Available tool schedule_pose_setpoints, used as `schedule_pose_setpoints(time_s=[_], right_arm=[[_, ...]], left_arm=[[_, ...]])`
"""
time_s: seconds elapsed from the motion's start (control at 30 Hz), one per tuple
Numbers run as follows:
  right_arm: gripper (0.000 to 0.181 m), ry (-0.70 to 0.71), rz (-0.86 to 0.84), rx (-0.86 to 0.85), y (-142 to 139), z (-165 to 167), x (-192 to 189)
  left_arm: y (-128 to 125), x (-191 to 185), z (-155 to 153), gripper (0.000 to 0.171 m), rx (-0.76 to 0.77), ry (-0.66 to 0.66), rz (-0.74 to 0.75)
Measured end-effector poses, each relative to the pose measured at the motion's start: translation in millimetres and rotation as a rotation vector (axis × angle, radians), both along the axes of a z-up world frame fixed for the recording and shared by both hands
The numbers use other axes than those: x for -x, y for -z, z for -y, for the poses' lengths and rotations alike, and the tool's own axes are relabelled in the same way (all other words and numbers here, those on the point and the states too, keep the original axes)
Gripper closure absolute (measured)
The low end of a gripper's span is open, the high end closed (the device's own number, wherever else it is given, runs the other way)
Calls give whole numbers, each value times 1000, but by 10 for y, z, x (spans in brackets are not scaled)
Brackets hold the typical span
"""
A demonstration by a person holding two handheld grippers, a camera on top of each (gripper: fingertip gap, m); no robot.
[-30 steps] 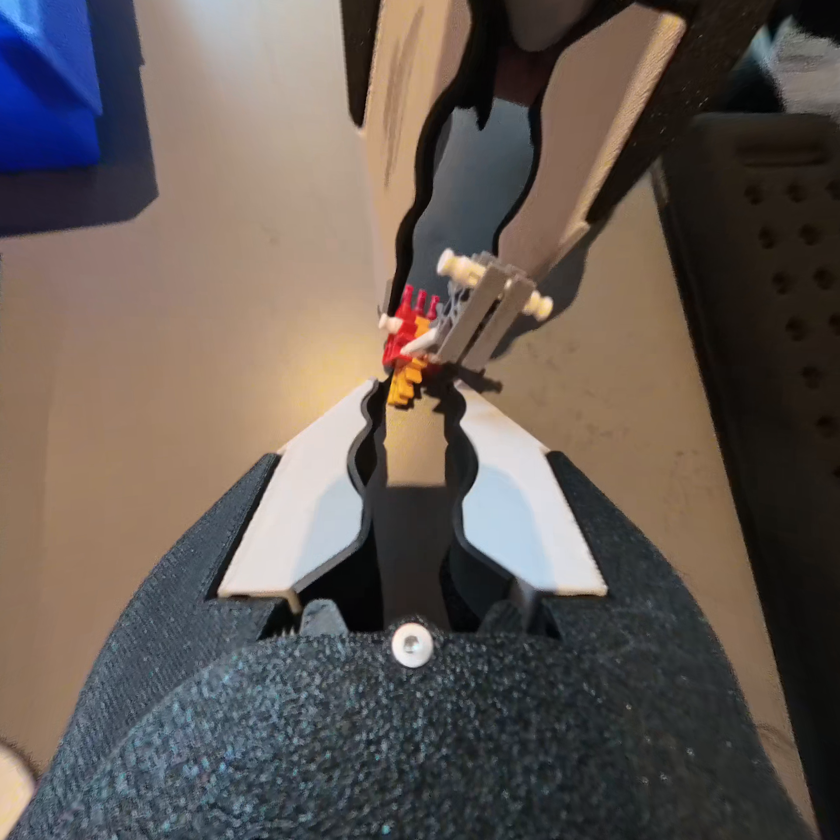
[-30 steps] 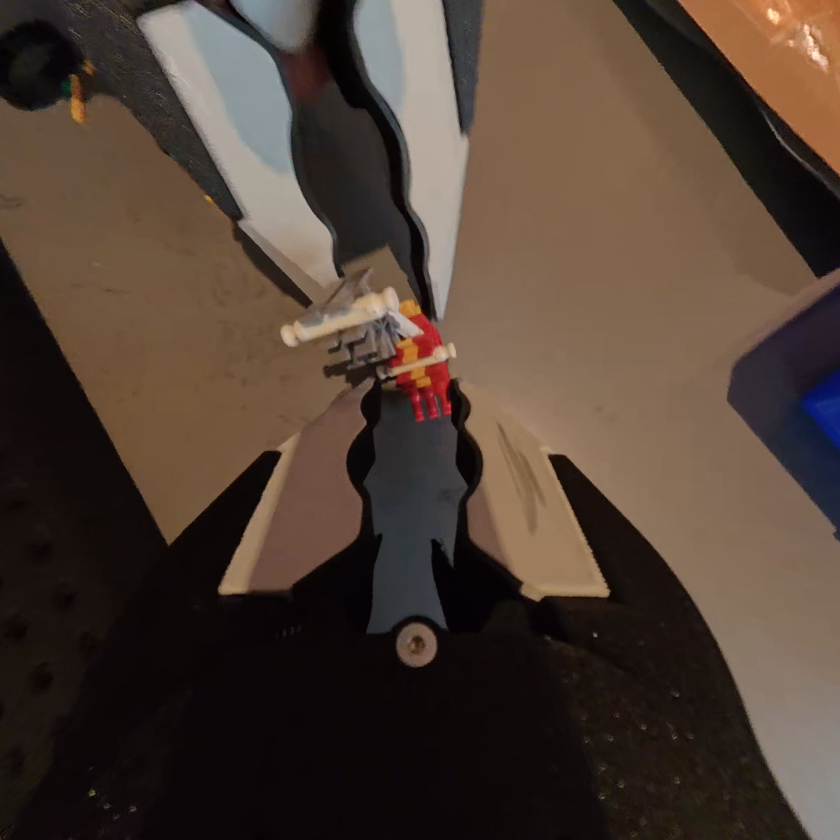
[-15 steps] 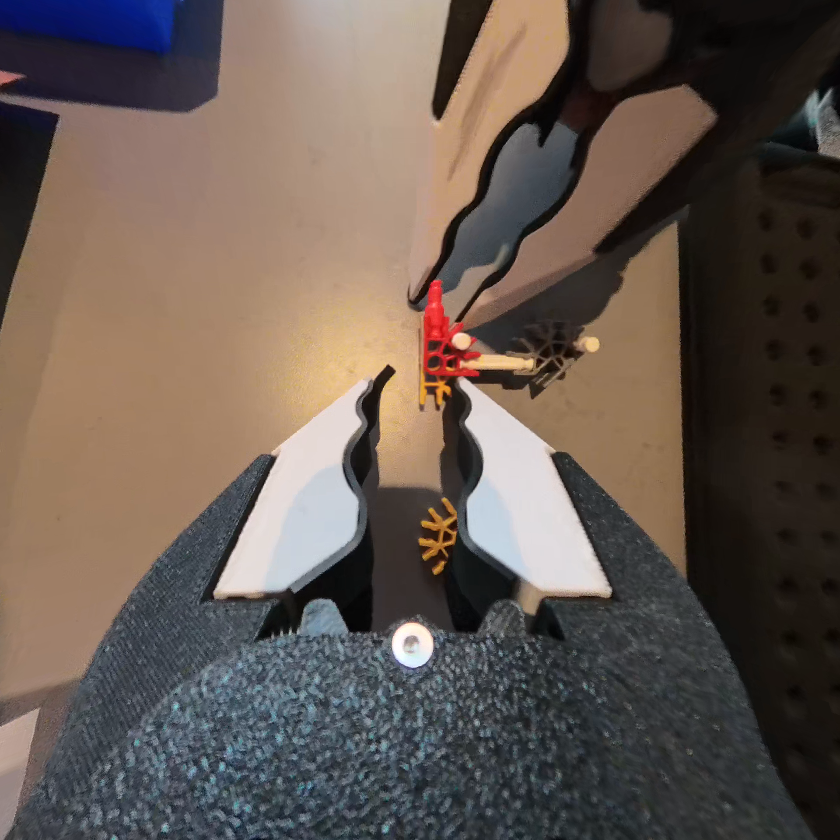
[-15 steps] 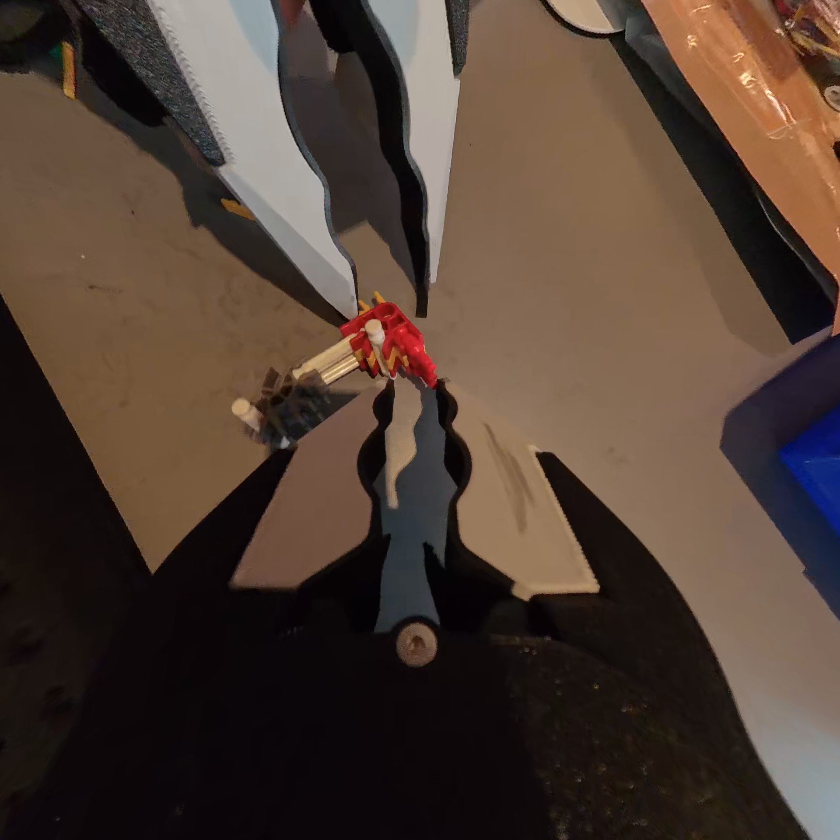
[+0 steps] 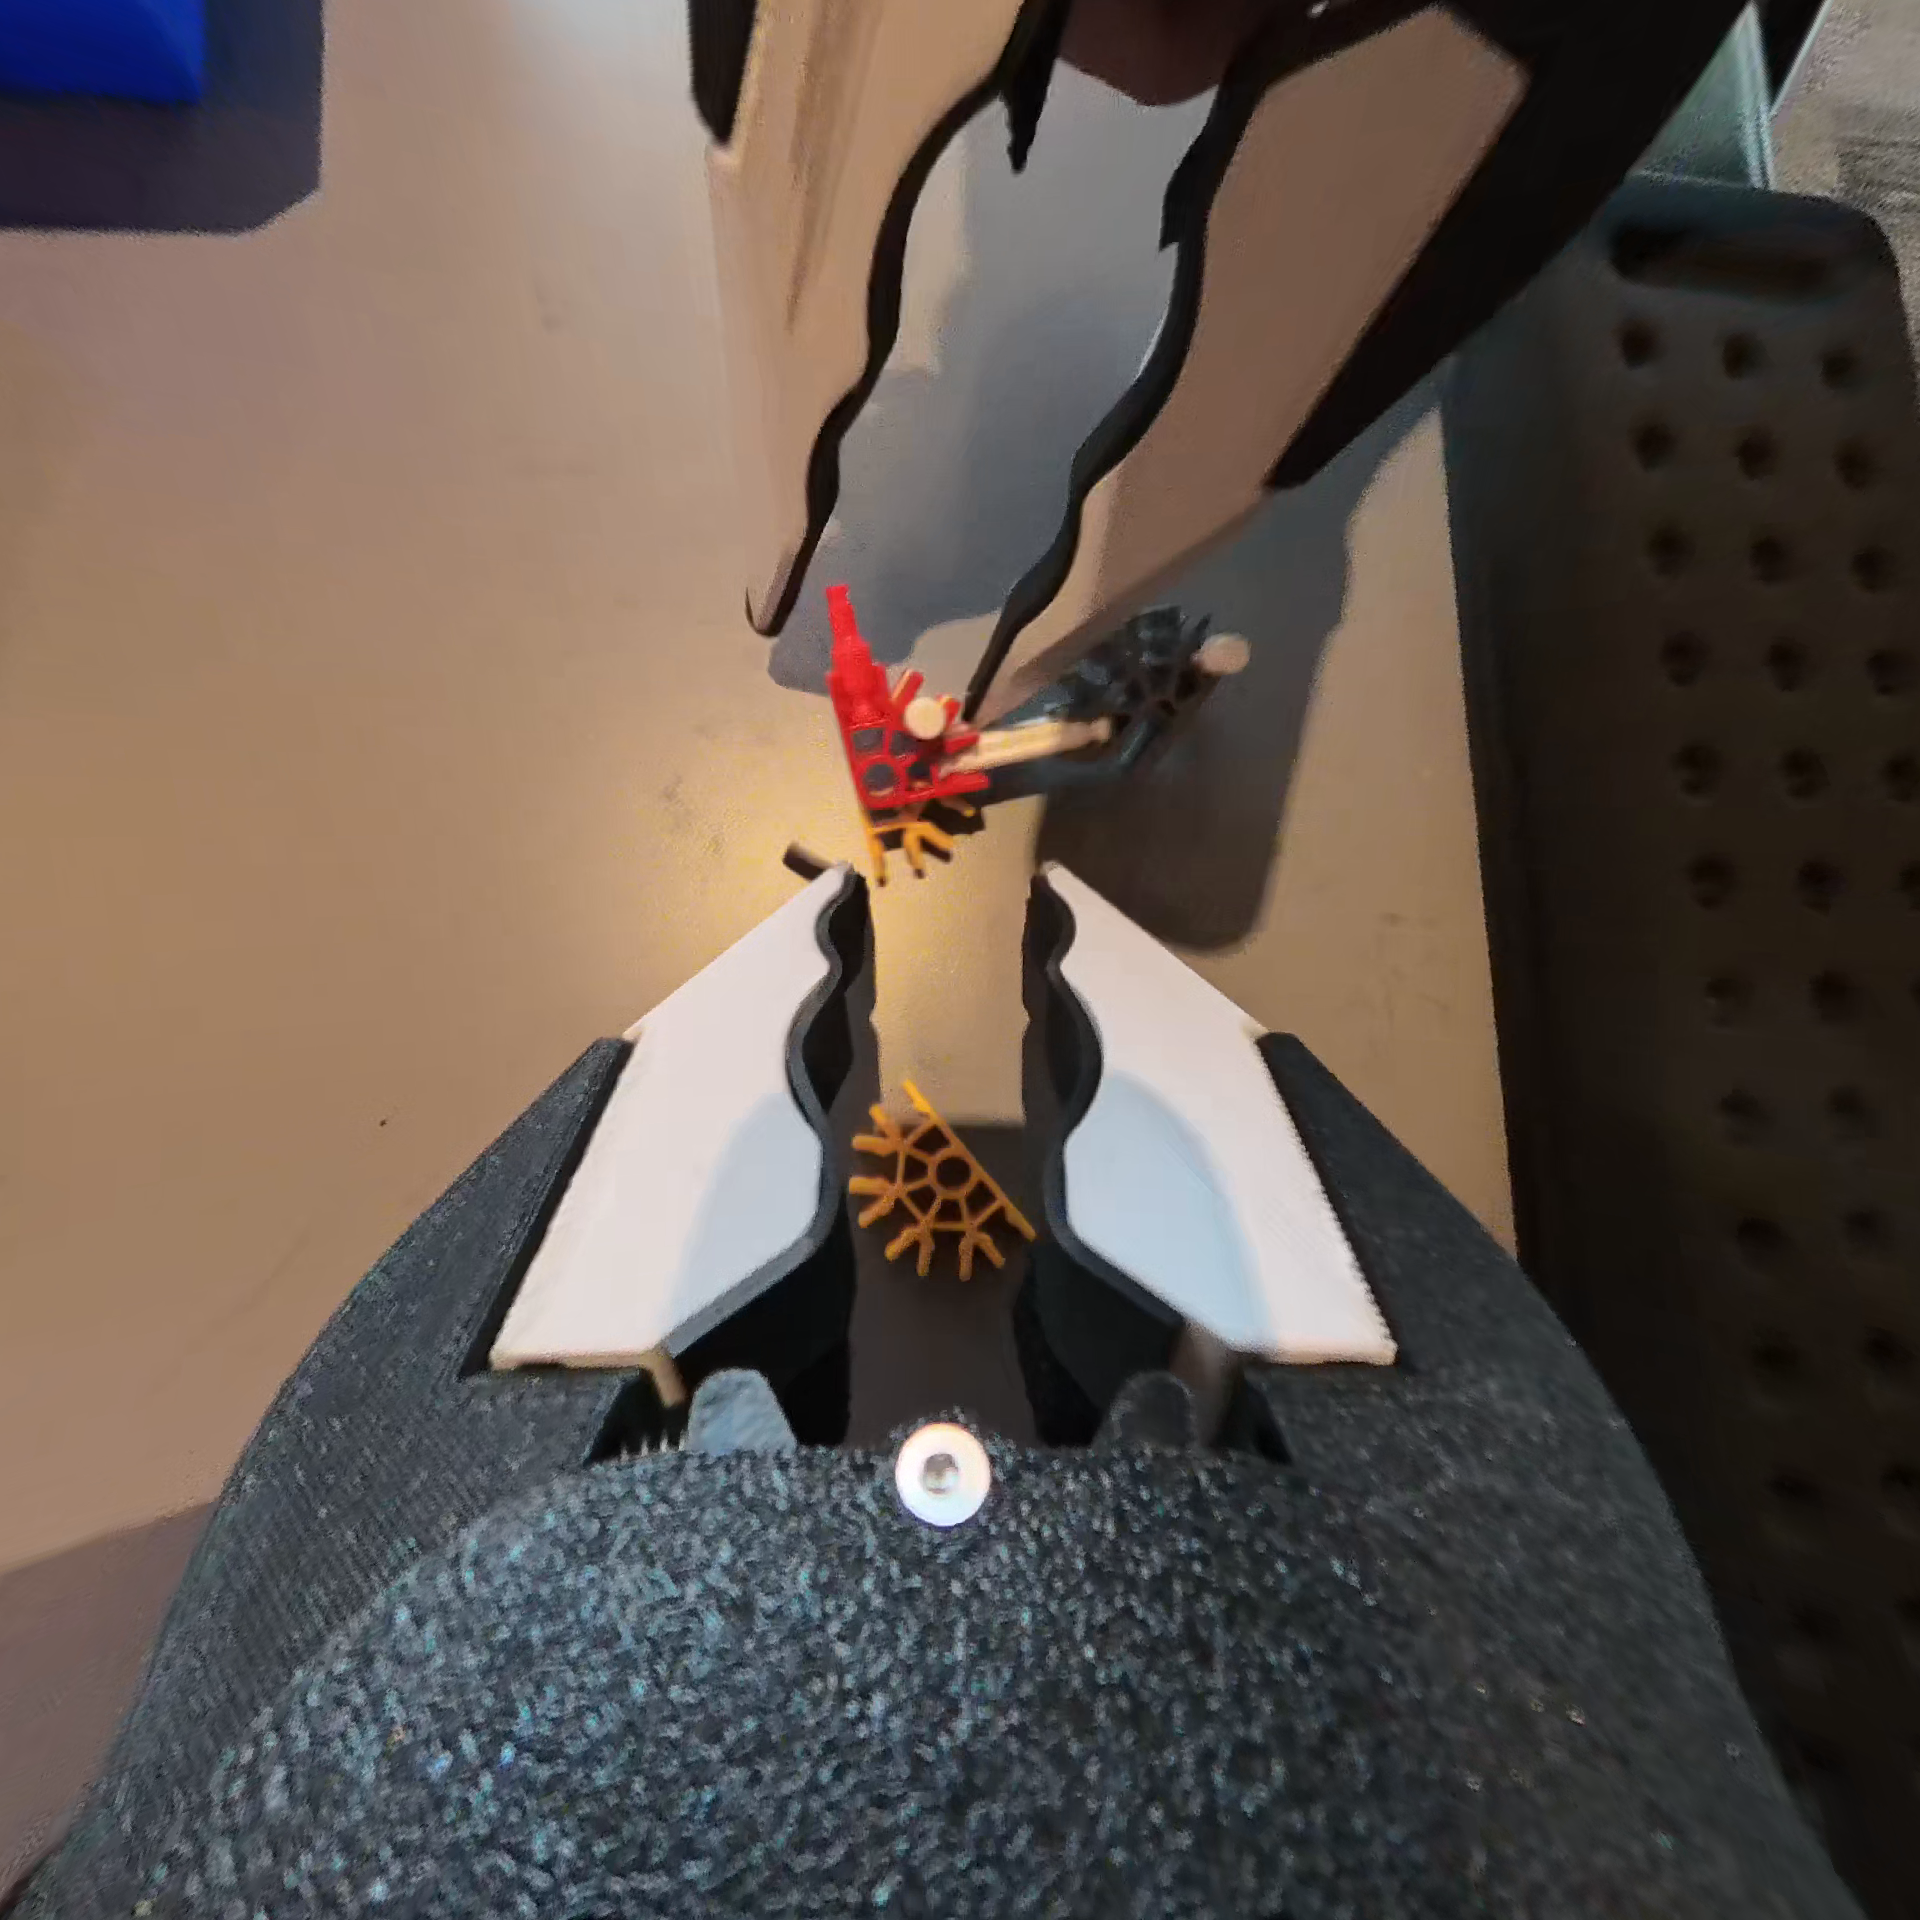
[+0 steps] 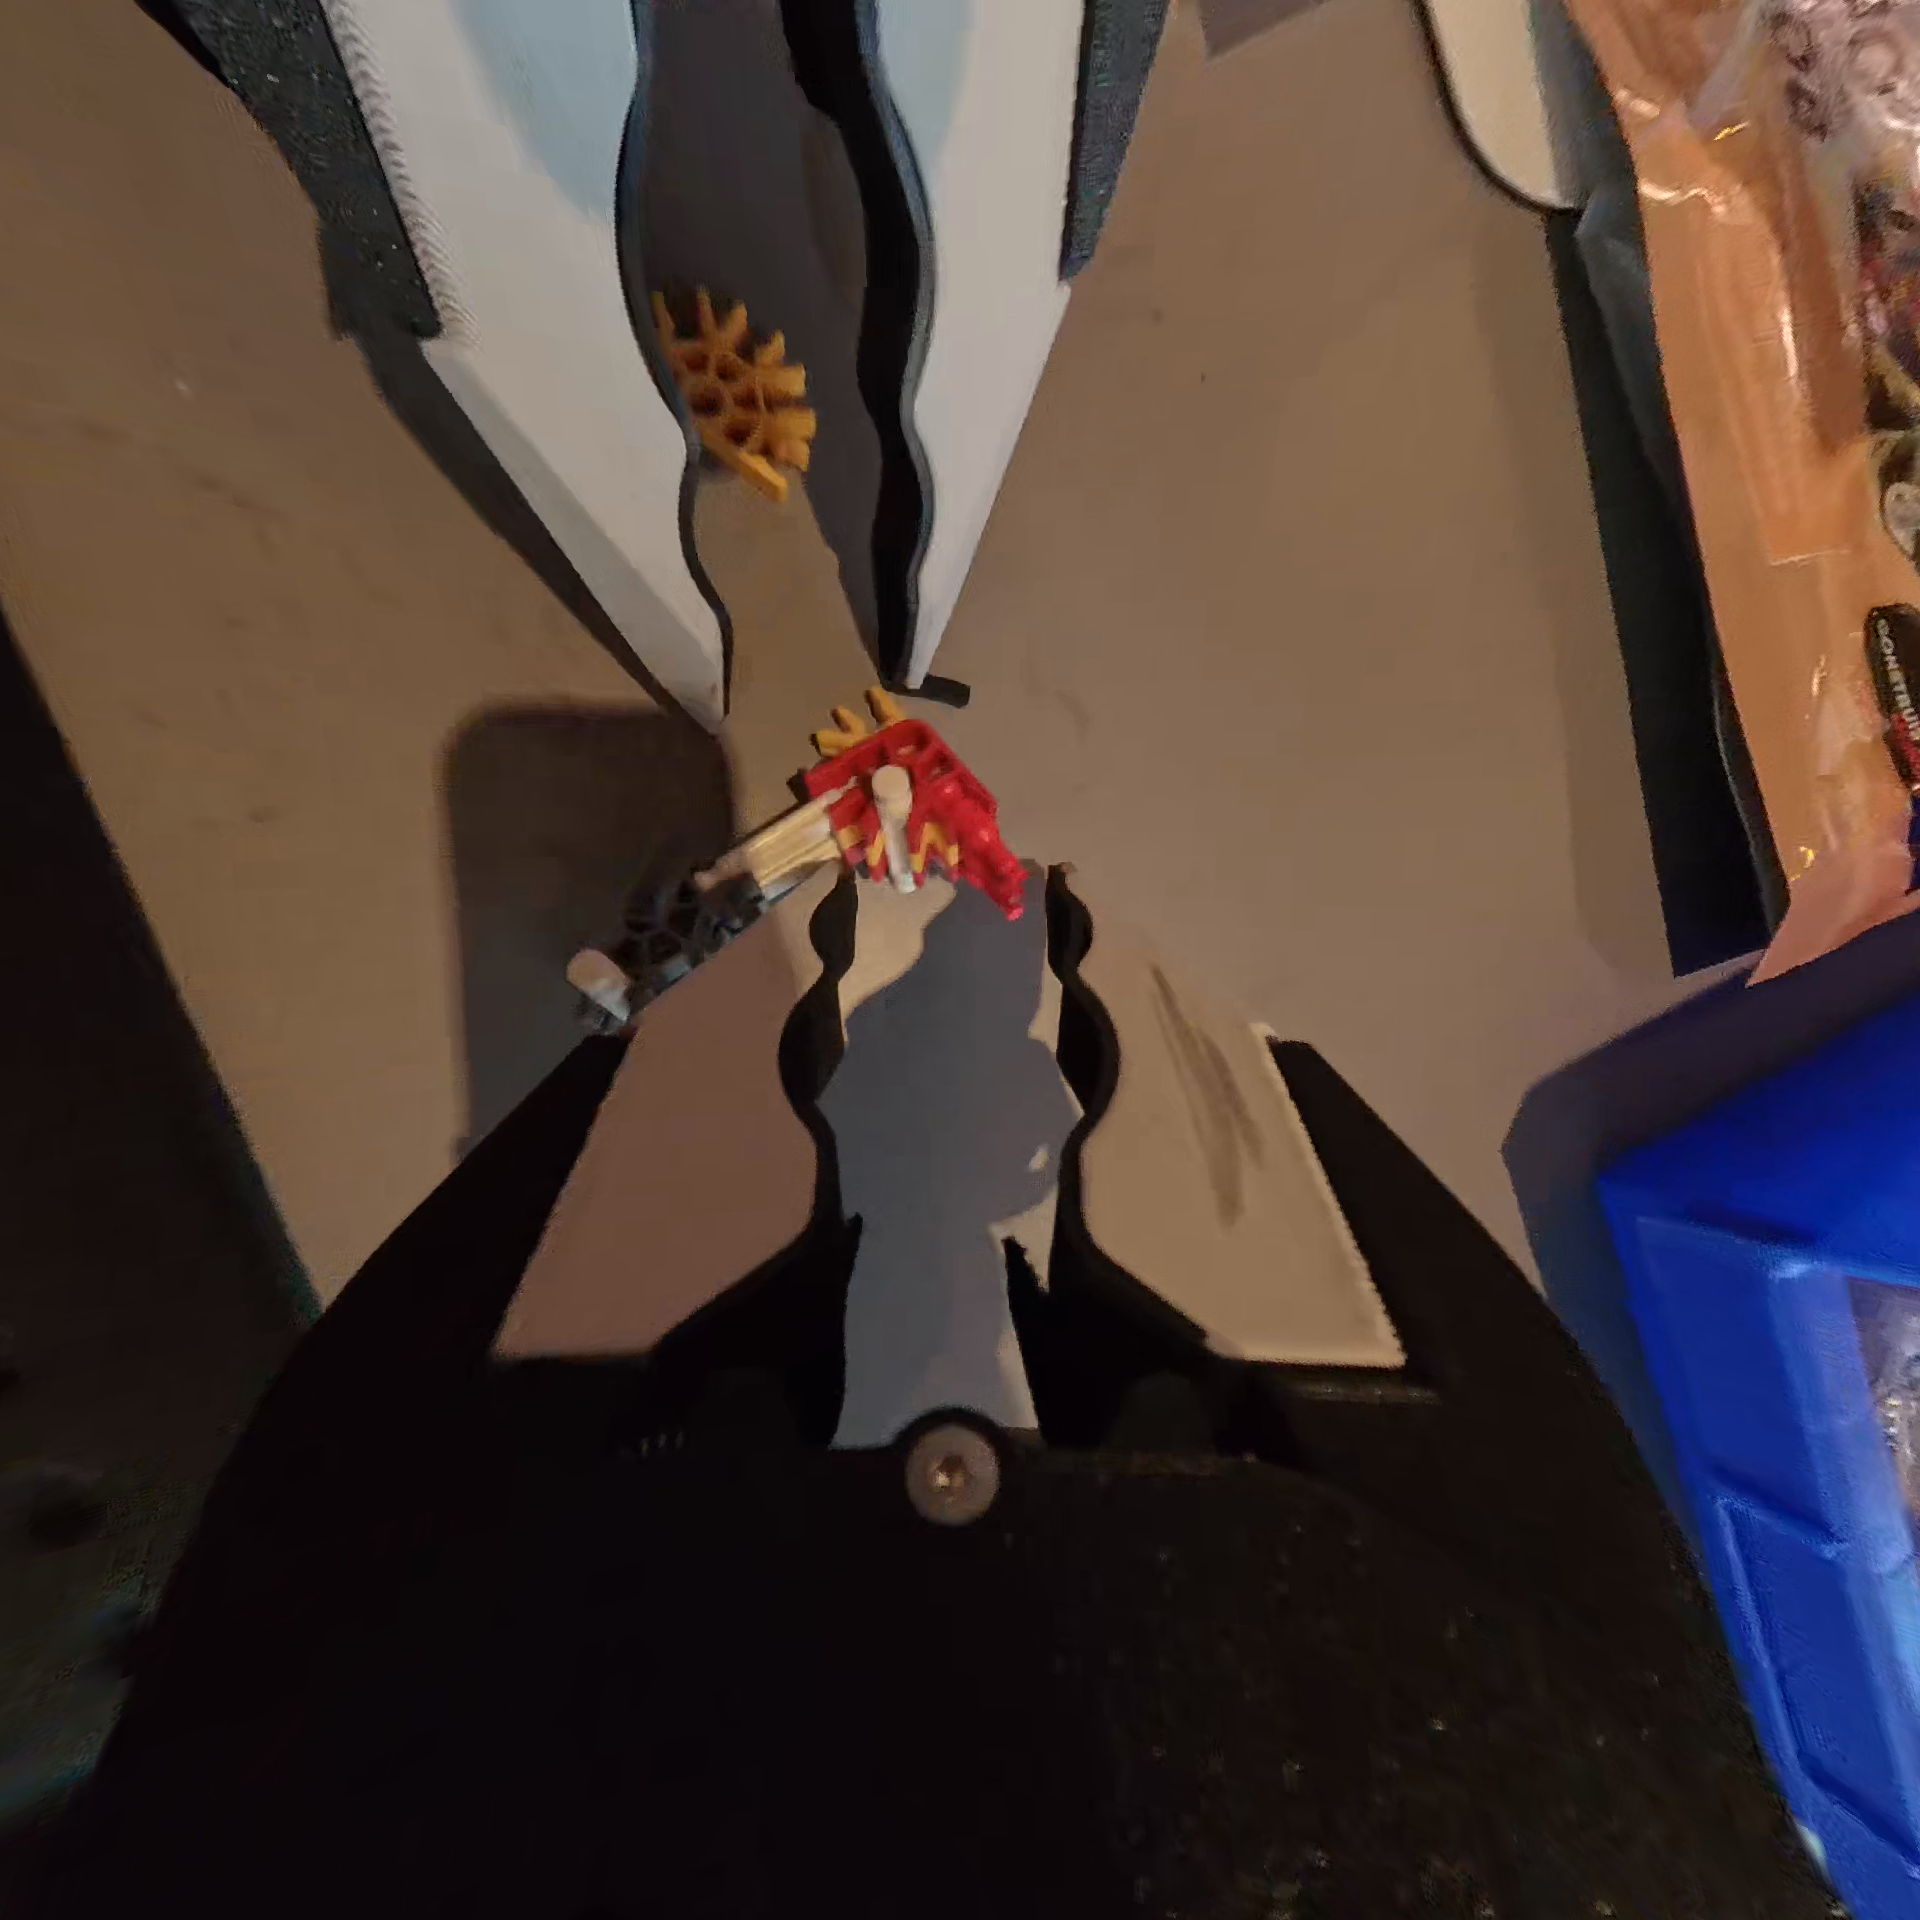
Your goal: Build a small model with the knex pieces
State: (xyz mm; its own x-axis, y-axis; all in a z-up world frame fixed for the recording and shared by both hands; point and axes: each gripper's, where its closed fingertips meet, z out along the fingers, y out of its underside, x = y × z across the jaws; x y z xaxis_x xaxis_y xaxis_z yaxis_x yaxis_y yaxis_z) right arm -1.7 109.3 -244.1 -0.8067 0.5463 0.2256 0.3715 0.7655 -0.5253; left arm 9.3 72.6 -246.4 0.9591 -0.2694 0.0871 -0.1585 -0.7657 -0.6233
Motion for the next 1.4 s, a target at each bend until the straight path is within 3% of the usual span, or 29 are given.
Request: schedule_pose_setpoints(time_s=[0.1,0.33,0.47,0.57,0.63,0.77,0.93,1.03,1.1,1.23,1.4], right_arm=[[157,-23,43,31,20,49,-7],[175,21,112,165,-2,63,-38],[178,91,183,335,-69,83,-62],[176,71,143,294,-39,102,-89],[155,84,114,207,2,52,-86],[144,127,29,160,-140,-33,-50],[121,356,4,128,-70,-276,125],[76,361,101,205,93,-219,115],[74,343,105,242,109,-196,127],[75,344,63,213,115,-226,146],[64,395,35,262,130,-285,153]], left_arm=[[13,50,-49,153,-12,-16,-5],[5,59,-54,150,-41,15,2],[-22,98,-22,147,-78,30,-58],[2,82,6,152,-74,53,-99],[1,78,-6,152,-76,47,-81],[-72,131,24,144,-102,30,-123],[-2,301,169,95,-42,-77,-207],[50,385,276,69,-17,-176,-134],[64,421,337,60,-20,-212,-97],[101,449,372,59,-62,-262,-86],[41,542,316,75,-126,-386,-13]])
